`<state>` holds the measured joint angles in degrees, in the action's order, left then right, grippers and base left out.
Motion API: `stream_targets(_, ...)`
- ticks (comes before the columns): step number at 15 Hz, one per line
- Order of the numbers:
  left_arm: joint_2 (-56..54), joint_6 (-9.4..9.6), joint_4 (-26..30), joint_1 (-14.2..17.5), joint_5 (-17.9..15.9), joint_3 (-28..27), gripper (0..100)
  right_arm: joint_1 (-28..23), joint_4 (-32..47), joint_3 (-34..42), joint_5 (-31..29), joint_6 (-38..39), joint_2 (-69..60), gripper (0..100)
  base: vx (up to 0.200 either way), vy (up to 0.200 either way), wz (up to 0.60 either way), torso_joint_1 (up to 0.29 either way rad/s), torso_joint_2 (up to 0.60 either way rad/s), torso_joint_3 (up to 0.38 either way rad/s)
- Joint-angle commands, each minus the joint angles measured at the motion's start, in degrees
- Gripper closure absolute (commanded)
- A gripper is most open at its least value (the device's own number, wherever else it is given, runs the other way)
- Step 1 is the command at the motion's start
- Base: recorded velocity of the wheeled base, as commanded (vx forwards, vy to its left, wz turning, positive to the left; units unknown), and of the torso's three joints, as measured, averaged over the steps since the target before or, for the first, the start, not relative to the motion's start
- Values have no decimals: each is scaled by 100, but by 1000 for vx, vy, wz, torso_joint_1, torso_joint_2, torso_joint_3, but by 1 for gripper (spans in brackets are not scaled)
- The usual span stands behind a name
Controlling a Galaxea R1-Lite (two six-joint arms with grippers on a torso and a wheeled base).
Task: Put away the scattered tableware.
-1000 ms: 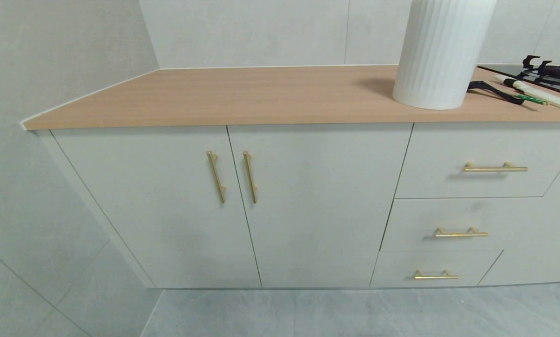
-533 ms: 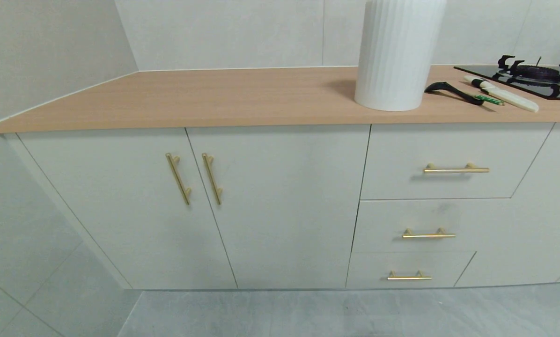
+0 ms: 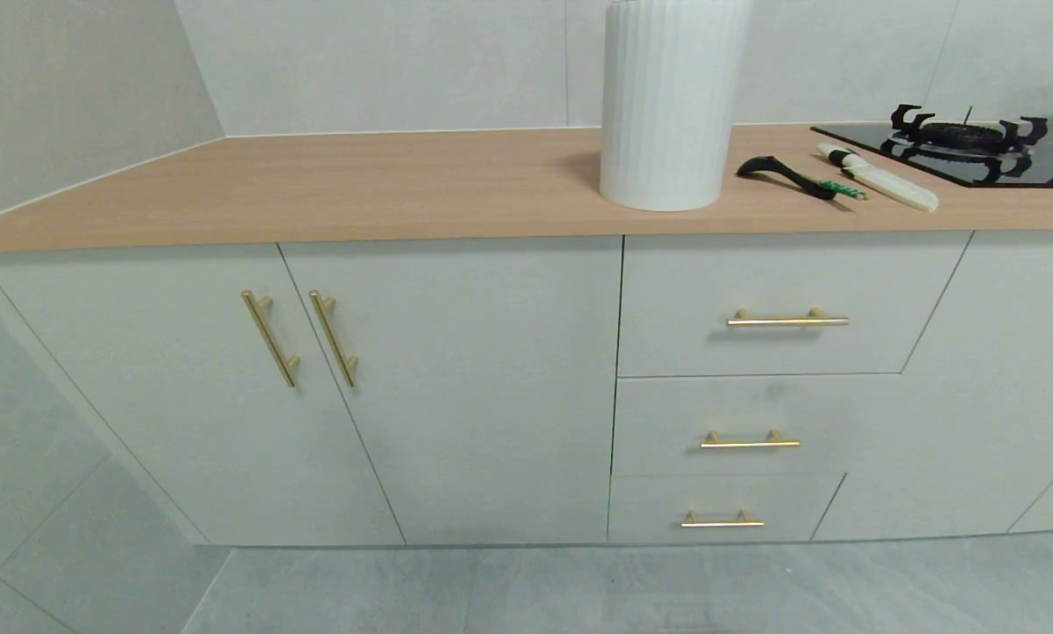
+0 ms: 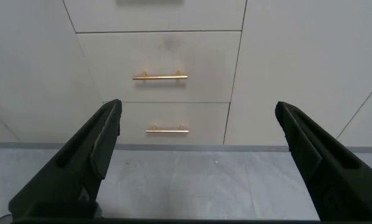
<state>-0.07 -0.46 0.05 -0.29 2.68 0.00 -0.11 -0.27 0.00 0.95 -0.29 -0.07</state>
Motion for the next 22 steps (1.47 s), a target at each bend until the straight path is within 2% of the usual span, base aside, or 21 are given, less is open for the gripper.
stream_targets(1,7,2,-5,3,4,0,0,2,-8,0,2,3,7,0,0,0,0,0,0,0)
stream_targets(11,7,2,-5,3,4,0,0,2,0,0,-16,20,7,0,0,0,0,0,0,0)
stream_targets(14,7,46,-5,3,-5,0,0,2,0,0,-16,20,7,0,200,0,0,1,-1,-2)
stream_targets(15,7,2,-5,3,-5,0,0,2,-8,0,-16,20,7,0,0,0,0,0,0,0)
stream_targets(22,7,2,-5,3,-5,0,0,11,0,0,46,-94,16,0,0,0,0,0,0,0)
